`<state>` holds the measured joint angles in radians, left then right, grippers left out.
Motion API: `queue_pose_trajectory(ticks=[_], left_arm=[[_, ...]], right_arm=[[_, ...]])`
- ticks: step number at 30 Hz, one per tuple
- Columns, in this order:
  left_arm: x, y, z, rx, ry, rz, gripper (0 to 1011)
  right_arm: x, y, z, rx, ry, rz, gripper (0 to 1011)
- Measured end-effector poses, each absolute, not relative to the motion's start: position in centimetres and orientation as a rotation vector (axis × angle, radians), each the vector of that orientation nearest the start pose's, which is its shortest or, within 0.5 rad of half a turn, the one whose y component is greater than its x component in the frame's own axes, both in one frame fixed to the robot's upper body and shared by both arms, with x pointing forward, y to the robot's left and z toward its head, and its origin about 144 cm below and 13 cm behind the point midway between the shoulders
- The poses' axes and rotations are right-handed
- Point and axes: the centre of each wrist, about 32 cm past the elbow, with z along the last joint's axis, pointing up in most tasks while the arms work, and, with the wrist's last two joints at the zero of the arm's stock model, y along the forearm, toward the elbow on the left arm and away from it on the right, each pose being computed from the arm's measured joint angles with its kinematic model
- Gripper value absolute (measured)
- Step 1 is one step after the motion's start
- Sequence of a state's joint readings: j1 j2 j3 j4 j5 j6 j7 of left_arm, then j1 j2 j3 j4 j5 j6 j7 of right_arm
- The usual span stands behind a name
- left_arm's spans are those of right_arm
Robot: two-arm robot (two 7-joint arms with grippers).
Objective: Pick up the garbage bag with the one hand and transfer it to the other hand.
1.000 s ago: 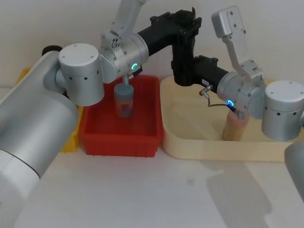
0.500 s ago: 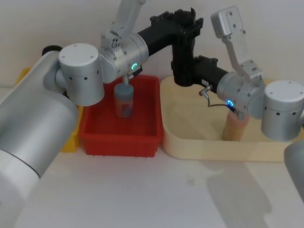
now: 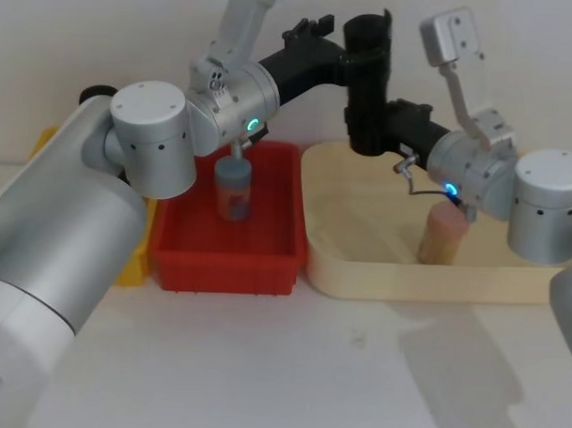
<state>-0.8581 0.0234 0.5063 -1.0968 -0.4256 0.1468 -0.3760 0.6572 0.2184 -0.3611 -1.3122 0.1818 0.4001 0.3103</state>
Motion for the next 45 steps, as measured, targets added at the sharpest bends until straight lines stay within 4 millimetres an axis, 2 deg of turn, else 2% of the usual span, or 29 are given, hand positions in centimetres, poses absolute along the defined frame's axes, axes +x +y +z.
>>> queue_pose_trajectory(ticks=[16,20,24,25,31,32,34,36,45], left_arm=[[63.5,9.7,133.9,-0.118,-0.085,0.736,1002],[63.5,9.7,133.9,-0.118,-0.085,0.735,1001],[63.5,9.7,133.9,-0.118,-0.085,0.736,1001],[63.5,9.7,133.9,-0.118,-0.085,0.736,1002],[63.5,9.7,133.9,-0.118,-0.085,0.735,1002],[63.5,9.7,133.9,-0.118,-0.085,0.736,1001],[63.5,9.7,133.9,-0.118,-0.085,0.735,1002],[63.5,9.7,133.9,-0.118,-0.085,0.735,1002],[63.5,9.7,133.9,-0.118,-0.085,0.735,1001]], right_arm=[[61.0,-24.7,130.9,-0.231,-0.035,-1.198,476],[61.0,-25.5,130.9,-0.233,-0.024,-1.216,565],[61.0,-26.0,130.9,-0.236,-0.016,-1.230,681],[61.1,-26.2,130.9,-0.237,-0.014,-1.234,736],[61.1,-26.7,130.9,-0.239,-0.007,-1.249,869],[61.1,-26.7,130.9,-0.240,-0.006,-1.249,927],[61.1,-26.9,130.9,-0.240,-0.004,-1.253,972],[61.1,-26.9,130.9,-0.240,-0.003,-1.254,1001],[61.1,-27.2,130.9,-0.241,0.001,-1.262,1001]])
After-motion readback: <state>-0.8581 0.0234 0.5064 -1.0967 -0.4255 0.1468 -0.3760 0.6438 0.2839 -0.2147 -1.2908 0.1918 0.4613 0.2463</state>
